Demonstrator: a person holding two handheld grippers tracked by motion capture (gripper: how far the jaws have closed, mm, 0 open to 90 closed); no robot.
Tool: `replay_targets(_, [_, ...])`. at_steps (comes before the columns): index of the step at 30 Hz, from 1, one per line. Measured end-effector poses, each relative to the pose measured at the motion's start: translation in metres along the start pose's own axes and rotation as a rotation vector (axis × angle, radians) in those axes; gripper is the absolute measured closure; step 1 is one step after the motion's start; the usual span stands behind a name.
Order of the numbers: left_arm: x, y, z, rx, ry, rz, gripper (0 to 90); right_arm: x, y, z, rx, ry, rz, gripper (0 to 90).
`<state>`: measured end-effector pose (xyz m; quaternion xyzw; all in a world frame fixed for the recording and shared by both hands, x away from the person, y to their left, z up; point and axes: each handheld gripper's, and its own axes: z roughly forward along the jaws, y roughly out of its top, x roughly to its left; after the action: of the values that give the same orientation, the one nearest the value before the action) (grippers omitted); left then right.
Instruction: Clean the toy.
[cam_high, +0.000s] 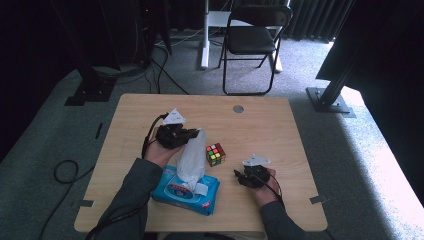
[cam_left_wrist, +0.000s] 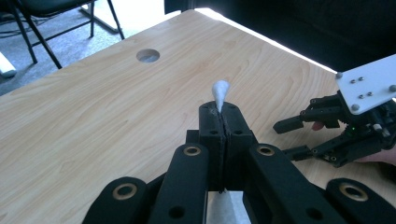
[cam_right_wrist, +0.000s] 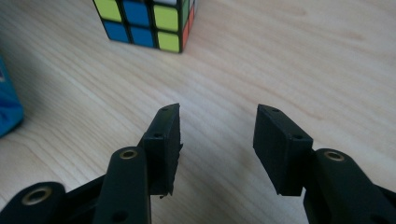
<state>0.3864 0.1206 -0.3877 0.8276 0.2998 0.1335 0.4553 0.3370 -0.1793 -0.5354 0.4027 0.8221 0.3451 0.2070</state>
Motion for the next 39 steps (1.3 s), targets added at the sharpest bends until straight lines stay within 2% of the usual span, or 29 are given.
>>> replay_targets(3, [-0.001,0.003,0.006,0.007,-0.001,0.010,89.0,0.002,0.003,-0.003,-0.033,-0.014,-0.014,50.1])
replay_targets(6, [-0.002,0.006,0.012,0.009,0.000,0.015,89.0,0.006,0.006,-0.005,-0.053,0.000,-0.019,49.9])
replay_targets(11, [-0.001,0.010,0.021,0.008,-0.004,0.031,89.0,0.010,0.010,-0.006,-0.059,0.005,-0.019,49.2])
replay_targets(14, [0.000,0.013,0.029,0.007,-0.005,0.025,89.0,0.010,0.010,-0.006,-0.058,0.001,-0.012,48.8])
replay_targets(21, [-0.004,0.021,0.047,0.016,-0.010,0.069,88.9,0.008,0.010,-0.007,-0.053,-0.007,-0.008,48.8])
replay_targets(23, [-0.005,0.024,0.051,0.014,-0.020,0.071,88.9,0.008,0.010,-0.008,-0.056,-0.002,-0.001,48.8])
replay_targets(27, [-0.009,0.029,0.061,0.032,-0.019,0.100,88.8,0.007,0.012,-0.010,-0.069,0.006,-0.002,48.8])
replay_targets(31, [-0.009,0.030,0.069,0.039,-0.031,0.100,87.6,0.007,0.013,-0.011,-0.077,0.005,-0.003,49.1])
replay_targets(34, [-0.010,0.028,0.077,0.068,-0.032,0.115,85.9,0.004,0.020,-0.013,-0.103,0.019,0.027,52.8])
replay_targets(39, [-0.010,0.026,0.079,0.083,-0.017,0.127,86.2,0.005,0.040,-0.011,-0.158,0.061,0.083,53.7])
